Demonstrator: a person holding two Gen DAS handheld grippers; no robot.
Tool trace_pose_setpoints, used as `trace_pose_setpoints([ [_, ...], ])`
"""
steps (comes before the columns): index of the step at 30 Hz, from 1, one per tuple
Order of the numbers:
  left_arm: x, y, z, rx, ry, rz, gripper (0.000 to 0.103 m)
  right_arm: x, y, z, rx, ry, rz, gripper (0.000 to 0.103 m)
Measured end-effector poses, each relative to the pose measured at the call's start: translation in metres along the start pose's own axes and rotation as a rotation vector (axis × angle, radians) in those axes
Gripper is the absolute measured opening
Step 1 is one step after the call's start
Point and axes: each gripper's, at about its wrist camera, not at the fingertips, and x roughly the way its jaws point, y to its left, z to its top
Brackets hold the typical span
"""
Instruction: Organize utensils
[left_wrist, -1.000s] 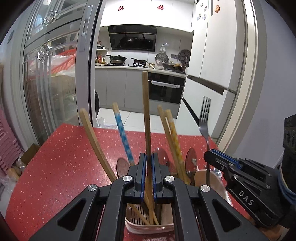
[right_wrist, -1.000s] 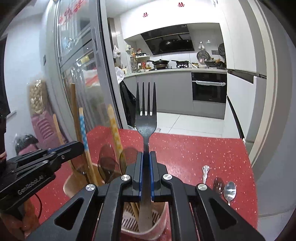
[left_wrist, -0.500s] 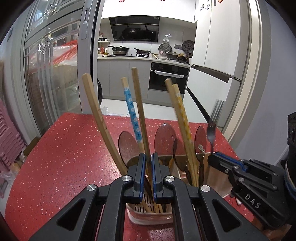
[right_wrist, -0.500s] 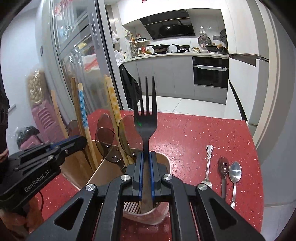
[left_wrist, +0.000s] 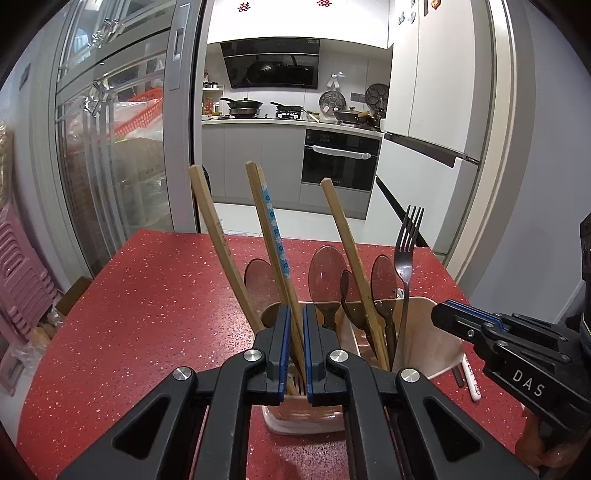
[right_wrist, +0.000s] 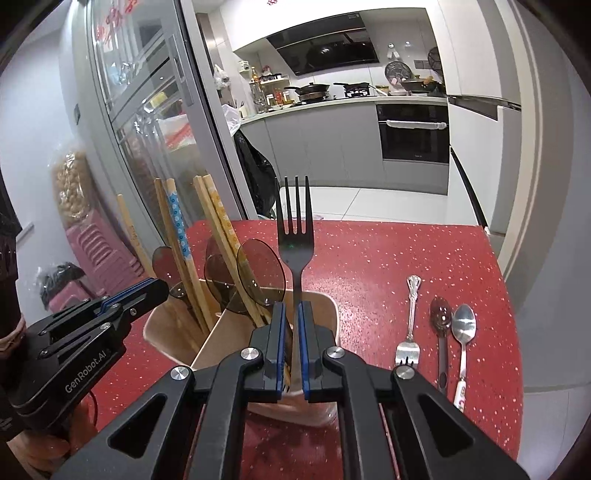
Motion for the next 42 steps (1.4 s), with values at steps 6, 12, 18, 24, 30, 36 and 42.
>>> trace_pose_setpoints([
  [6, -0.017, 0.003, -0.003, 0.002, -0.042, 0.018, 0.031, -0.017, 0.000, -0.007, 0.032, 0.000, -0.033, 0.042],
  [12, -0.036, 0.010, -0.010, -0.001, -0.076, 0.017, 0.031, -0.036, 0.001, -0.013, 0.036, -0.020, -0.078, 0.049],
  [18, -0.049, 0.021, -0.018, -0.032, -0.121, 0.067, 0.103, -0.053, 0.010, -0.020, 0.026, -0.045, -0.132, 0.065],
  [24, -0.062, 0.030, -0.018, -0.031, -0.110, 0.083, 0.103, -0.065, 0.021, -0.027, -0.006, -0.084, -0.222, 0.082],
  [30, -0.066, 0.034, -0.027, -0.030, -0.093, 0.097, 0.103, -0.073, 0.031, -0.034, -0.033, -0.134, -0.309, 0.101],
  [36, -0.063, 0.029, -0.039, -0.001, -0.093, 0.114, 0.103, -0.076, 0.029, -0.042, 0.008, -0.162, -0.310, 0.103],
  [42, -0.067, 0.029, -0.055, 0.007, -0.122, 0.119, 0.103, -0.075, 0.034, -0.053, -0.016, -0.166, -0.308, 0.103],
])
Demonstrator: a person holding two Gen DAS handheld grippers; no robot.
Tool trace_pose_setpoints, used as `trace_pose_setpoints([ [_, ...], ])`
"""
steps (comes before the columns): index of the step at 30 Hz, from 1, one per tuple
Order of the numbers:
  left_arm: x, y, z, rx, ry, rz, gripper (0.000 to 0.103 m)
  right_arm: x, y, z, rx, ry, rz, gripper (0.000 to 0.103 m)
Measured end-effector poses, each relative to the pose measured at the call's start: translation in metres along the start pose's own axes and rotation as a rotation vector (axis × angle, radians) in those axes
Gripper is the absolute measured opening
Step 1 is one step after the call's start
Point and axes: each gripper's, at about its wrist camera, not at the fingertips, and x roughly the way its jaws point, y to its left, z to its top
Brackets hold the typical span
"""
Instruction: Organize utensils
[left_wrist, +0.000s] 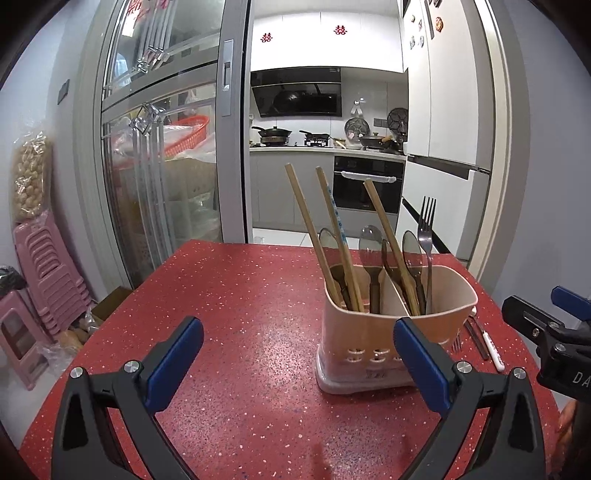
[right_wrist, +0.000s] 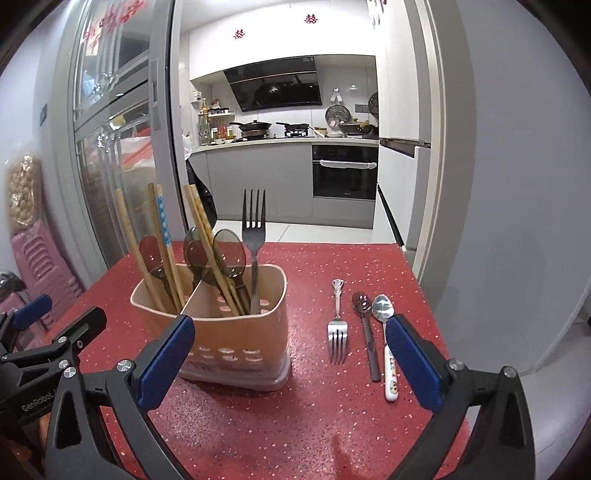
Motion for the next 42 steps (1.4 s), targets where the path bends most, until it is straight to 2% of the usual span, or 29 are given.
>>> trace_pose_setpoints([
  [9, 0.003, 0.007, -0.012, -0.031, 0.023, 0.006, 0.103, -0.003, 0.003, -0.013, -0.015, -0.001, -0.006, 0.103],
  [42, 0.006, 0.007, -0.014, -0.011, 0.030, -0.001, 0.103, 0.000, 0.002, -0.015, -0.001, 0.014, 0.011, 0.103],
])
